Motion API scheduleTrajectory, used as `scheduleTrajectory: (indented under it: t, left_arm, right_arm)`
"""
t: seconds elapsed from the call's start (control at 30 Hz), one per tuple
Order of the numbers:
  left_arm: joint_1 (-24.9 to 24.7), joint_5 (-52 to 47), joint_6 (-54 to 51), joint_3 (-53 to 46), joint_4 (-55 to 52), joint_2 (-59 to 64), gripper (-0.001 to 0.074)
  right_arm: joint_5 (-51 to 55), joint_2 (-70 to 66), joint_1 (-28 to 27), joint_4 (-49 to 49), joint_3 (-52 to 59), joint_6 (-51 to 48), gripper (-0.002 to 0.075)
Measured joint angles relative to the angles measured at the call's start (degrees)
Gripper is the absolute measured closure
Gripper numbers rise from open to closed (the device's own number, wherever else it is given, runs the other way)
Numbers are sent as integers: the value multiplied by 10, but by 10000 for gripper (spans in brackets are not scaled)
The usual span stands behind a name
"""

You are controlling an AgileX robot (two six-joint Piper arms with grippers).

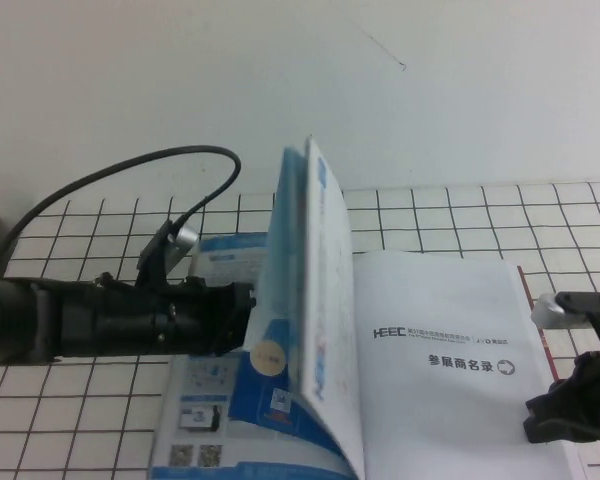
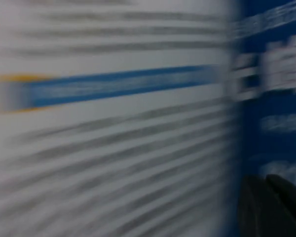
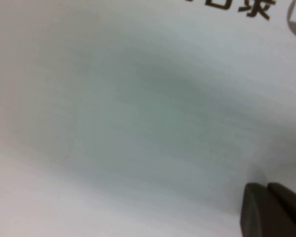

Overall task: Close book
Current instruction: 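Close the open booklet and leave it lying on the table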

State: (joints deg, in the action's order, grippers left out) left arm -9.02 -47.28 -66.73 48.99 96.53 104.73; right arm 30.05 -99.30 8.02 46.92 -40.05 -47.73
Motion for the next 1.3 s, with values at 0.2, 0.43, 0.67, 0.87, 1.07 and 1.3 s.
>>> scheduleTrajectory:
  t: [0.2,0.43,0.67,0.87,1.07,1.3]
  left_arm:
    - [-5,-42,-2,27,5,-24,738]
    - [-5,-54,-3,34,5,-71,738]
    - [-5,-55,-3,34,4,-100,738]
    - [-5,-86,-10,34,2,-148,738]
    - [-5,-104,-25,61,-1,-247,738]
    - [-5,-37,18,102,-163,-414,738]
  right_arm:
    - [0,0,0,0,0,0,728]
    - [0,0,0,0,0,0,728]
    - [0,0,0,1,0,0,727]
    - [-1,0,0,1,0,0,727]
    - [-3,0,0,2,0,1,727]
    - [-41,40,0,-4,6,-4,727]
